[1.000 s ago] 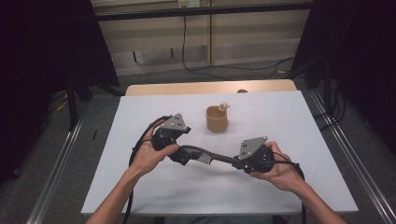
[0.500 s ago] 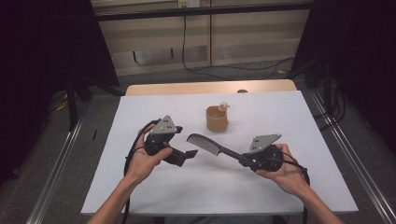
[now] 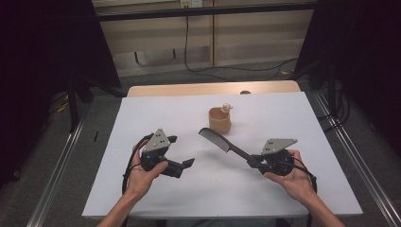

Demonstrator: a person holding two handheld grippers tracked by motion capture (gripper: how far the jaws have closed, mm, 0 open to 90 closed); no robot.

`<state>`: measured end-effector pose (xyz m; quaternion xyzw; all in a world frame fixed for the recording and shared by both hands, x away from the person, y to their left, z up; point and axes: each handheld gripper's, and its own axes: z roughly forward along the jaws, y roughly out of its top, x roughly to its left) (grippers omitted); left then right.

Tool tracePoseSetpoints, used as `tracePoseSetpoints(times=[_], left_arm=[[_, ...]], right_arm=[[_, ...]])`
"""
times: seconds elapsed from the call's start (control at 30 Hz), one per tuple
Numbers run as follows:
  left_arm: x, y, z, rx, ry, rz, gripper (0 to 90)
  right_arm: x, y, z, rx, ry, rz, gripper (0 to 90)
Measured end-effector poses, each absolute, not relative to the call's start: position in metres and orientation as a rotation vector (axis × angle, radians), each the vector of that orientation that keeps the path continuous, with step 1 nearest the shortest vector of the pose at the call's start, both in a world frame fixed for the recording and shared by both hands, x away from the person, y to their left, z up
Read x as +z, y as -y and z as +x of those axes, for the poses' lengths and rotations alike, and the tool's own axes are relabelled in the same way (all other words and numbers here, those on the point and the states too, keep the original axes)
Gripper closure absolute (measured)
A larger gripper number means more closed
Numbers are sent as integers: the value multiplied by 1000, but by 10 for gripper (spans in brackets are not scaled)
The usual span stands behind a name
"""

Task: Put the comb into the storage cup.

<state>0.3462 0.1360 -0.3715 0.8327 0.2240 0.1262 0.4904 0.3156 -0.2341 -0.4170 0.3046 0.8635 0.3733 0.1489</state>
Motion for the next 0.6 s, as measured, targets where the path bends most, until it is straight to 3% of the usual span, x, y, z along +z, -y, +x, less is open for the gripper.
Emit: tracePoseSetpoints(times=[0.6], left_arm=[[-398,-135,337,340,-568,1963,43]], right_arm=[[-431,234,309,1341,-2338,902,727]])
